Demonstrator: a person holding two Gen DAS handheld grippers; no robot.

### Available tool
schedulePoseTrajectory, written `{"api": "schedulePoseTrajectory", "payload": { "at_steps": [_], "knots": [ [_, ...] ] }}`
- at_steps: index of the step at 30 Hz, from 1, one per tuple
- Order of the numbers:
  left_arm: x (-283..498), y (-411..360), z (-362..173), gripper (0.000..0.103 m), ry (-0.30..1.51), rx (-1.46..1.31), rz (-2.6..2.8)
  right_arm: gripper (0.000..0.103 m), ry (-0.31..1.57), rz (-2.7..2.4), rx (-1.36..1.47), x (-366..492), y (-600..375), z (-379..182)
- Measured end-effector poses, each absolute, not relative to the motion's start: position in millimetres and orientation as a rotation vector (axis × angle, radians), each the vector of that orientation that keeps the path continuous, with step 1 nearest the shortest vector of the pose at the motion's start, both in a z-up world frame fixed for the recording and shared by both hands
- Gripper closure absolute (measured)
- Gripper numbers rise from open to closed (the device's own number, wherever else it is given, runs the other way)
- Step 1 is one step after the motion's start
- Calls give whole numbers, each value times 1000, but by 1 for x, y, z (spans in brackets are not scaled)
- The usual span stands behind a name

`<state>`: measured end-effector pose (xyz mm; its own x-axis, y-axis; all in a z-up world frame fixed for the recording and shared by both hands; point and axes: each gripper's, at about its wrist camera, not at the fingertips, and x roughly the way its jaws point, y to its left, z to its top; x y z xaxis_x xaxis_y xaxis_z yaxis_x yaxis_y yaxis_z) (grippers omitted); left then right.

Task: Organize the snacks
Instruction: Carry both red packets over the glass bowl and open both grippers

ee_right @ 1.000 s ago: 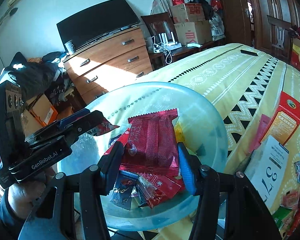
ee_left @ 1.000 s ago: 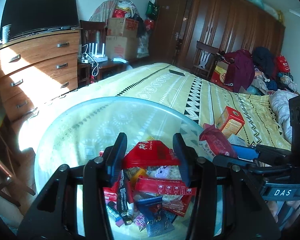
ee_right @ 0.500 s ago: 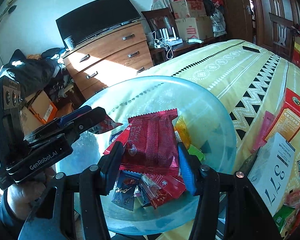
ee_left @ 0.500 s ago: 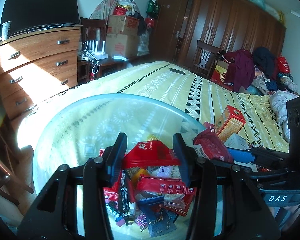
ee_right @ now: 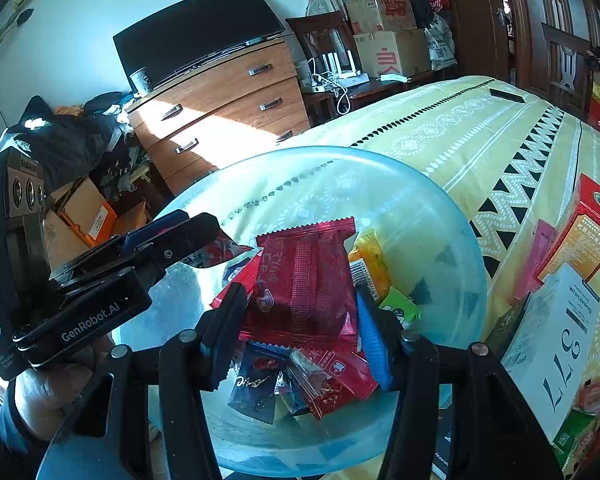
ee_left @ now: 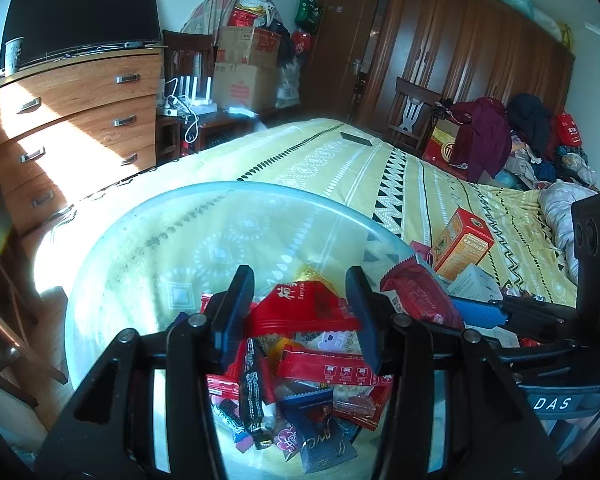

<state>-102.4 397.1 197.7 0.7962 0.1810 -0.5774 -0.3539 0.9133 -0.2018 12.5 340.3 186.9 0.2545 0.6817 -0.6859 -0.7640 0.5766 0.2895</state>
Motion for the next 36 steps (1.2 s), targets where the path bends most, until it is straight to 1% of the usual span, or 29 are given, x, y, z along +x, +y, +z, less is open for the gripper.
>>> {"api": "schedulePoseTrajectory", "payload": {
  "at_steps": [28,33,34,35,36],
  "knots": [
    [-102,404,190,54,611,-349,294,45,893,984,-122,10,353,180],
    [-100,405,188,53,623,-350,294,44,912,990,-98,13,352,177],
    [-100,405,187,53,625,-351,295,41,915,988,-96,13,351,176],
    [-100,405,186,48,631,-353,295,36,916,987,-95,13,351,176],
    [-98,405,185,37,641,-352,299,33,917,985,-91,13,351,176]
  ]
}}
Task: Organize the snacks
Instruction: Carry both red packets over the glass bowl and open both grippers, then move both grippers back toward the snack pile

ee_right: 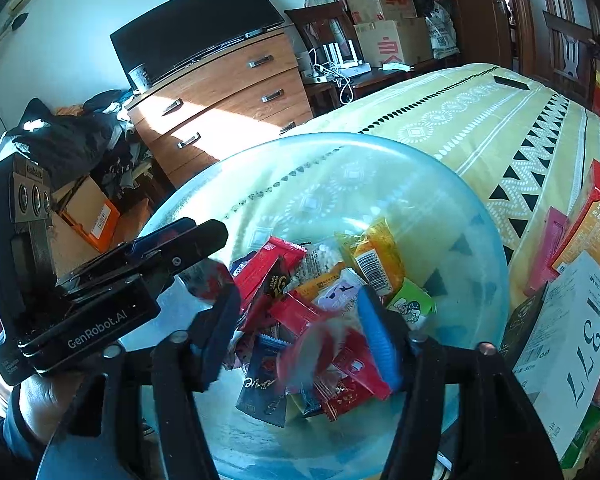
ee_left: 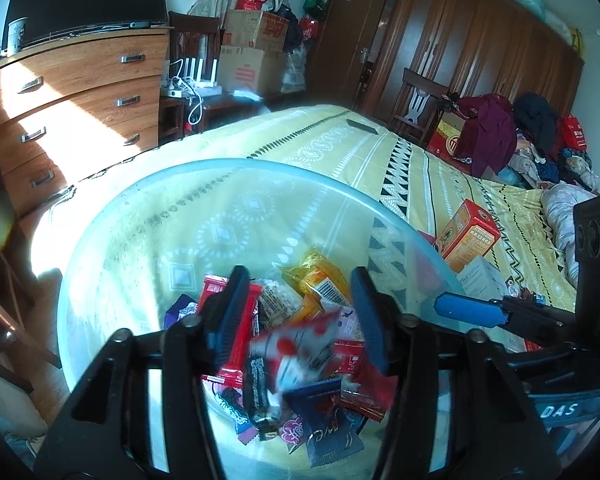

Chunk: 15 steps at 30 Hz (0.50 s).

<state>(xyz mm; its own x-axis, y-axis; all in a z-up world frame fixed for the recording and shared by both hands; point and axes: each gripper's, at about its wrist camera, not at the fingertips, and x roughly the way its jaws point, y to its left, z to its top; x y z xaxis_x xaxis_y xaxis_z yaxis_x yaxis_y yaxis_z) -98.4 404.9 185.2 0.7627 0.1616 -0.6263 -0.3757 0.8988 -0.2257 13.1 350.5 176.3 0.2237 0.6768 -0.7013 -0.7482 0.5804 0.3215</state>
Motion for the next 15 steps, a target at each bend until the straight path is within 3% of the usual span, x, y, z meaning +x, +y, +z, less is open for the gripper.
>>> {"api": "schedulePoseTrajectory", "payload": {
  "at_steps": [2,5,11,15],
  "knots": [
    [-99,404,184,27,647,-348,307,28,915,982,-79,12,349,178],
    [-102,404,183,20,654,-350,321,28,900,974,-77,8,342,183],
    [-112,394,194,20,627,-350,325,23,810,910,-121,-31,278,182],
    [-105,344,211,20,598,-299,225,23,901,770,-81,-61,189,137]
  ]
}}
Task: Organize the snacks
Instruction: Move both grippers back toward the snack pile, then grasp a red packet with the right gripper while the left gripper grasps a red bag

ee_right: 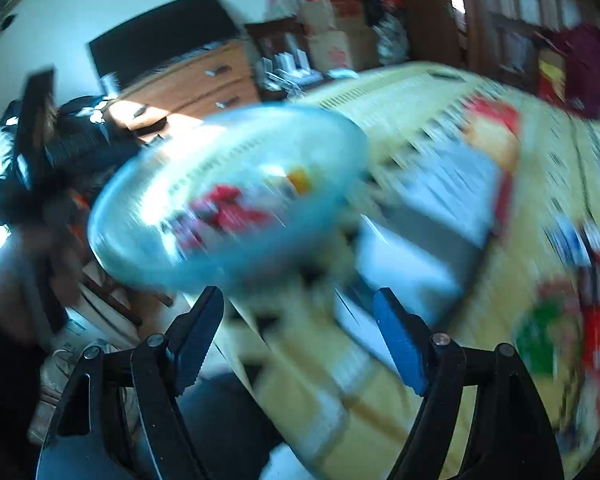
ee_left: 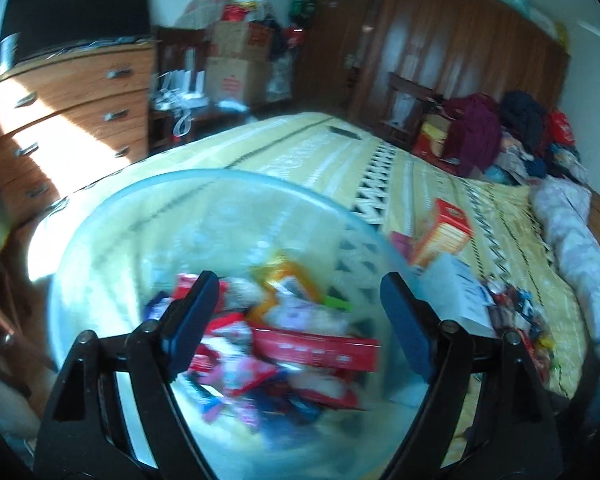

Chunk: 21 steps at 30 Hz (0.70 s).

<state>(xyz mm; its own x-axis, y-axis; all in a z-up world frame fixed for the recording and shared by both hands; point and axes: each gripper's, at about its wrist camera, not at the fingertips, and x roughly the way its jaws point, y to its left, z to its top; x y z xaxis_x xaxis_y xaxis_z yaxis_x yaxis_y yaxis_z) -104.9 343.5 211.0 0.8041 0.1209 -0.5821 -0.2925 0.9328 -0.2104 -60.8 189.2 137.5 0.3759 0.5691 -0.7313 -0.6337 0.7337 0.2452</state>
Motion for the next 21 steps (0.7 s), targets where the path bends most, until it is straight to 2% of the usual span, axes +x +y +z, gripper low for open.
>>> {"api": "schedulePoseTrajectory", "payload": {
  "at_steps": [5,12,16,21],
  "knots": [
    [-79,237,225,20,604,-204,-36,23,1063,503,96,-73,51,81],
    [-45,102,188,19,765,-82,-354,23,960,129,294,-47,-138,79],
    [-25,68,160,20,878,-62,-409,23,949,25,360,-17,-209,67],
    [-8,48,134,20,975,-56,-418,23,995,34,417,16,-248,41]
  ]
}}
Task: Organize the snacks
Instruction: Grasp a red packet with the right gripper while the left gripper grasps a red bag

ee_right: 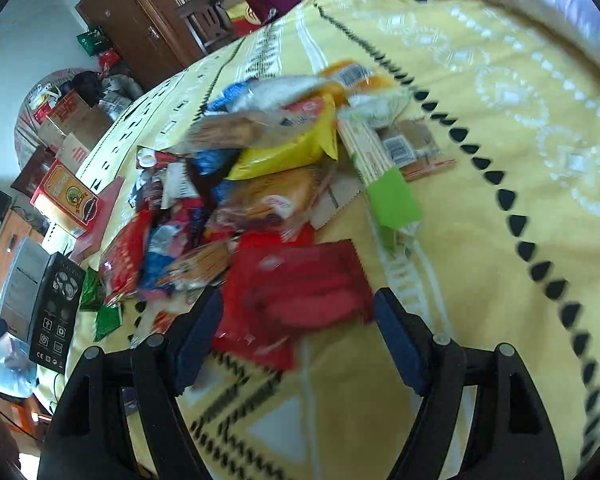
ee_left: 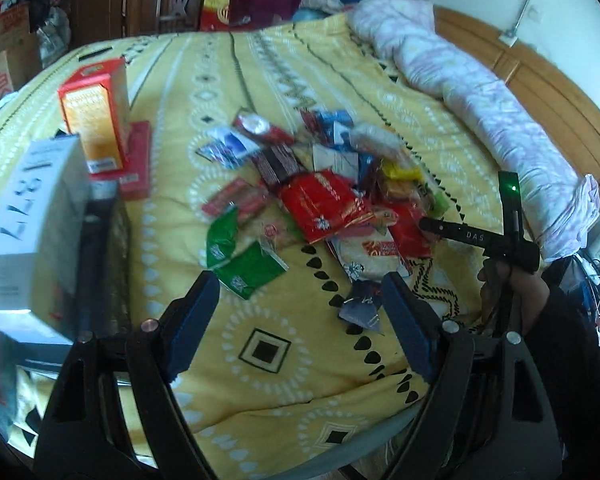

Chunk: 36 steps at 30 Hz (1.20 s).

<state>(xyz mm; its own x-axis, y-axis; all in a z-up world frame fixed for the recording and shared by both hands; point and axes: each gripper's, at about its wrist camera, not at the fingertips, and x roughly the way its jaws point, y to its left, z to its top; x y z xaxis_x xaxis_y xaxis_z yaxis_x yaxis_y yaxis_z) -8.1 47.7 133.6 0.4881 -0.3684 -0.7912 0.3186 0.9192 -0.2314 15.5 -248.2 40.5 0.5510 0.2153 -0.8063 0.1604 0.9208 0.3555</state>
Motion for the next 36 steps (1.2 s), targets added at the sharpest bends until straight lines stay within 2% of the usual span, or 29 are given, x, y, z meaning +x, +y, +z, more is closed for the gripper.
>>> {"api": "schedulePoseTrajectory", "payload": {
  "at_steps": [4,6,7,8,10,15,19,23,27,32,36],
  "knots": [
    [9,39,117,20,1033,-97,-411,21,1016,87,416,30,-250,22],
    [17,31,110,20,1049,-118,-410,32,1009,93,419,32,-251,18],
    [22,28,106,20,1058,-127,-407,47,1004,79,406,28,-253,18],
    [28,24,102,20,1067,-137,-407,54,998,77,410,25,-257,18],
    [41,16,95,20,1078,-153,-405,56,975,88,444,14,-264,21],
    [75,-8,75,19,1108,-189,-378,57,931,141,468,-18,-254,34],
    [95,-27,61,19,1130,-171,-334,57,925,185,370,-43,-226,44],
    [102,-39,56,17,1118,-160,-305,53,962,177,229,-53,-206,41],
    [108,-45,46,14,1125,-118,-275,43,966,199,225,-55,-198,40],
    [101,-39,48,26,1100,-92,-283,39,938,203,249,-60,-202,48],
    [86,-33,56,26,1061,-55,-300,39,939,204,284,-56,-208,48]
  ]
}}
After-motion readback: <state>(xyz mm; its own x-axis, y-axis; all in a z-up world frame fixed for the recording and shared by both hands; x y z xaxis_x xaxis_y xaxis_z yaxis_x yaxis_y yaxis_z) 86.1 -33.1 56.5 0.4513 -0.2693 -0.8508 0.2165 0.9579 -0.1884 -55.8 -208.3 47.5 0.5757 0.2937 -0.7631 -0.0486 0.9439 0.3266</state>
